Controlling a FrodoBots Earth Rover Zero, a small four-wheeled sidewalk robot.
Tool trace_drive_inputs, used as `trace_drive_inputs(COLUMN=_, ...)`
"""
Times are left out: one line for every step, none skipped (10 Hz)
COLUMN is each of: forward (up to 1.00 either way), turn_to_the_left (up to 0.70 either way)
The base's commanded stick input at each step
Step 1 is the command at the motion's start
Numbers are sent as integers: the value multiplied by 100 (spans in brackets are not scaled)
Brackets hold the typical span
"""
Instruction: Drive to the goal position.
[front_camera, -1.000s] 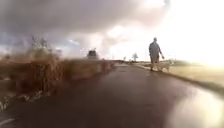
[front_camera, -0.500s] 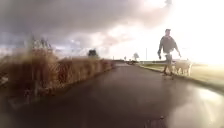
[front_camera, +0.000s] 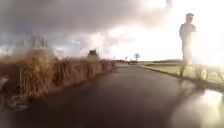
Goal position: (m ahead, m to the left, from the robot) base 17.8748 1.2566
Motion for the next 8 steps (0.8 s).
trace_drive_inputs(forward=70, turn_to_the_left=-14)
trace_drive_inputs(forward=70, turn_to_the_left=-14)
trace_drive_inputs(forward=70, turn_to_the_left=-14)
trace_drive_inputs(forward=70, turn_to_the_left=-14)
trace_drive_inputs(forward=70, turn_to_the_left=-14)
trace_drive_inputs(forward=70, turn_to_the_left=-14)
trace_drive_inputs(forward=70, turn_to_the_left=-14)
trace_drive_inputs(forward=70, turn_to_the_left=-14)
